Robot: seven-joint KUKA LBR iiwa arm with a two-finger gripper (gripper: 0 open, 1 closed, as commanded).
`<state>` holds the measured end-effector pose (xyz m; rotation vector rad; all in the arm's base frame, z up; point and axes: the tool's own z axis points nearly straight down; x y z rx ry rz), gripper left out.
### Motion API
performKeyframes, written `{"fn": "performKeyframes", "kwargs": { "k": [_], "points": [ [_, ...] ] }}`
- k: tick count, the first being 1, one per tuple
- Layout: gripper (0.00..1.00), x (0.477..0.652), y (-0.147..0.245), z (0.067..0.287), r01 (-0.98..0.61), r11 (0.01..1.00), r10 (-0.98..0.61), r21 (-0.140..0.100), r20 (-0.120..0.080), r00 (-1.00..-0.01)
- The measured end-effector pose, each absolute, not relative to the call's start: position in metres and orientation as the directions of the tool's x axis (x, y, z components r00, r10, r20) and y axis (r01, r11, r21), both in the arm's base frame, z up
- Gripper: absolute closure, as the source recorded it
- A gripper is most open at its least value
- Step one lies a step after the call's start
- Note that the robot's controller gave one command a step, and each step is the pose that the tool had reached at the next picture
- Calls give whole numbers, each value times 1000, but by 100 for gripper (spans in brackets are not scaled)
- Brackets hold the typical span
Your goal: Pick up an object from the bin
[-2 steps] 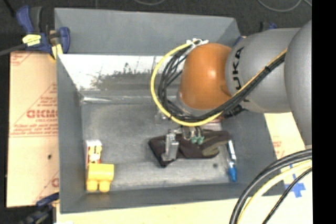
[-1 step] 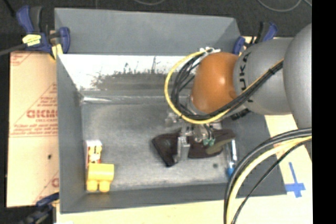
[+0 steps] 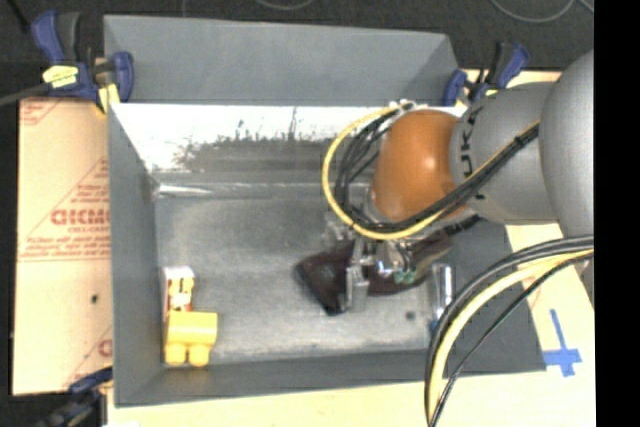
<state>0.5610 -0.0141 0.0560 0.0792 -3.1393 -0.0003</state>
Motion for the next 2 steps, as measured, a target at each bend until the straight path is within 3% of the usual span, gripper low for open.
{"fn": "performKeyframes", "kwargs": {
  "k": [1,2],
  "points": [
    [0,563,5,80,-47,999,-47,2,-8,-999],
    [0,542,-14,73,-260,966,-260,0,-2,-966]
  ]
}}
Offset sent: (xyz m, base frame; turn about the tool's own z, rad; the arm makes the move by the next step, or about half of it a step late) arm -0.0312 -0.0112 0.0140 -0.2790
